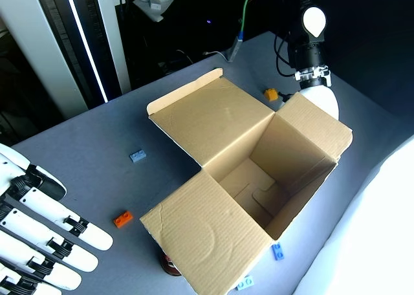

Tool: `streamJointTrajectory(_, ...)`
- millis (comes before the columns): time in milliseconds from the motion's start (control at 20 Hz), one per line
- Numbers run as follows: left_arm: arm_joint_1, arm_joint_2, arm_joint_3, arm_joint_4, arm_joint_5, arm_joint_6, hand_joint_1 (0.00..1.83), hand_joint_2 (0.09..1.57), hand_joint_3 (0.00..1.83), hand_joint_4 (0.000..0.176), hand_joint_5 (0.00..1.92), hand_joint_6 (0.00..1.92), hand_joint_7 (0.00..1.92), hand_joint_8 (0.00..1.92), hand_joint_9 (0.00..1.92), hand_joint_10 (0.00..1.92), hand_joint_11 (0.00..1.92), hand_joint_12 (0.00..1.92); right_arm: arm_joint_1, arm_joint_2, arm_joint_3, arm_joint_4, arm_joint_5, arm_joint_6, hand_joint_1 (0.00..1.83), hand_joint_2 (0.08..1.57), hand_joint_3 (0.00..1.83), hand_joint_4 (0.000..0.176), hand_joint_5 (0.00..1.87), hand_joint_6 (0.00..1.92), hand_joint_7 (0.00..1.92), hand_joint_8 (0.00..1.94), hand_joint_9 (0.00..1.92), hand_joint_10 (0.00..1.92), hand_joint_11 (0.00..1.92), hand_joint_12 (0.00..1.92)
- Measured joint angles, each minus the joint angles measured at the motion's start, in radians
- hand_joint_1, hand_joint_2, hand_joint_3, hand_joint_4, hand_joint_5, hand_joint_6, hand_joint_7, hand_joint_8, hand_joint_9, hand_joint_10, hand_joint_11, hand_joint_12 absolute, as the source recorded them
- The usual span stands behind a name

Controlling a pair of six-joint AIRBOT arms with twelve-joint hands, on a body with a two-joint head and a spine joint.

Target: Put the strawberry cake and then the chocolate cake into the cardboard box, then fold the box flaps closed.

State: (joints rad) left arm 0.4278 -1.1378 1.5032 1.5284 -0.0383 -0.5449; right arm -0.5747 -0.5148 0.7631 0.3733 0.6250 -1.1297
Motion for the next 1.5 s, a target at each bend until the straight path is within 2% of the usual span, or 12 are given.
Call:
streamJointTrajectory(350,0.003,-0.029,0.045,-0.015,0.005,0.001,1.02,1.01,0.00,0.063,0.21,0.00,0.18,0.00,0.24,0.01,0.00,0.89,0.000,0.000,0.000,0.000,0.001,0.000,0.86,1.05,0.01,0.000,0.11,0.00,0.17,0.00,0.22,0.00,0.00,0.65)
streamJointTrajectory(600,0.003,-0.032,0.045,-0.019,0.000,0.000,1.05,1.05,0.01,0.063,0.39,0.03,0.44,0.03,0.52,0.09,0.02,1.40,0.000,0.002,0.000,0.000,0.003,0.000,0.89,1.05,0.00,0.000,0.11,0.00,0.16,0.00,0.21,0.00,0.00,0.56)
streamJointTrajectory(700,0.008,-0.032,0.045,-0.022,0.001,0.000,1.11,1.06,0.00,0.044,0.48,0.01,0.56,0.03,0.50,0.47,0.07,1.50,0.000,0.002,0.000,0.000,0.006,0.000,0.90,1.05,0.00,0.000,0.11,0.00,0.16,0.00,0.22,0.00,0.00,0.58)
streamJointTrajectory(750,0.011,-0.032,0.045,-0.024,0.000,0.000,1.14,1.07,0.00,0.032,0.53,0.02,0.61,0.07,0.40,0.84,0.09,1.55,0.000,0.002,0.000,0.000,0.006,0.000,0.92,1.05,0.00,0.000,0.10,0.00,0.15,0.00,0.22,0.00,0.00,0.58)
streamJointTrajectory(800,0.012,-0.032,0.045,-0.029,0.000,-0.001,1.16,1.08,0.00,0.026,0.60,0.03,0.59,0.24,0.34,1.12,0.13,1.59,0.000,0.002,0.000,0.000,0.006,0.000,0.92,1.05,0.00,0.000,0.09,0.00,0.14,0.00,0.22,0.00,0.00,0.60)
streamJointTrajectory(900,0.011,-0.032,0.045,-0.038,0.001,-0.003,1.24,1.07,0.00,0.000,0.70,0.13,0.37,1.02,0.31,1.45,0.23,1.71,0.000,0.002,0.000,0.000,0.007,0.000,0.91,1.05,0.00,0.000,0.10,0.00,0.14,0.00,0.23,0.00,0.00,0.67)
streamJointTrajectory(950,0.011,-0.032,0.045,-0.039,0.000,-0.003,1.25,1.07,0.00,0.000,0.58,0.51,0.29,1.24,0.30,1.52,0.25,1.75,0.000,0.002,0.000,0.000,0.007,0.000,0.90,1.05,0.00,0.000,0.10,0.00,0.14,0.00,0.23,0.00,0.00,0.70)
streamJointTrajectory(1000,0.011,-0.032,0.045,-0.040,0.000,-0.003,1.25,1.09,0.00,0.000,0.38,1.11,0.24,1.43,0.29,1.62,0.27,1.80,0.000,0.002,0.000,0.000,0.007,0.000,0.91,1.05,0.00,0.000,0.10,0.00,0.15,0.00,0.24,0.01,0.00,0.71)
streamJointTrajectory(1050,0.011,-0.032,0.045,-0.040,-0.001,-0.003,1.25,1.09,0.00,0.000,0.32,1.40,0.23,1.54,0.29,1.70,0.29,1.86,0.000,0.002,0.000,0.001,0.007,0.000,0.94,1.04,0.00,0.000,0.11,0.00,0.15,0.00,0.24,0.01,0.00,0.71)
streamJointTrajectory(1100,0.013,-0.032,0.045,-0.040,-0.004,-0.003,1.13,1.20,0.05,0.000,0.63,1.41,0.29,1.61,0.35,1.79,0.34,1.91,0.000,0.002,0.000,0.000,0.007,0.000,0.95,1.04,0.00,0.000,0.11,0.00,0.15,0.00,0.23,0.00,0.00,0.69)
streamJointTrajectory(1150,0.014,-0.032,0.045,-0.040,-0.006,-0.003,1.12,1.28,0.02,0.000,0.67,1.41,0.53,1.66,0.39,1.83,0.37,1.92,-0.002,0.002,0.000,0.000,0.007,0.000,0.93,1.05,0.00,0.000,0.11,0.00,0.15,0.00,0.23,0.00,0.00,0.68)
streamJointTrajectory(1500,0.014,-0.031,0.046,-0.046,-0.023,-0.002,1.12,1.31,0.00,0.000,0.65,1.41,0.60,1.69,0.40,1.79,0.35,1.92,-0.004,0.008,0.000,0.000,0.021,0.000,0.86,1.07,0.01,0.000,0.10,0.01,0.15,0.00,0.23,0.00,0.00,0.72)
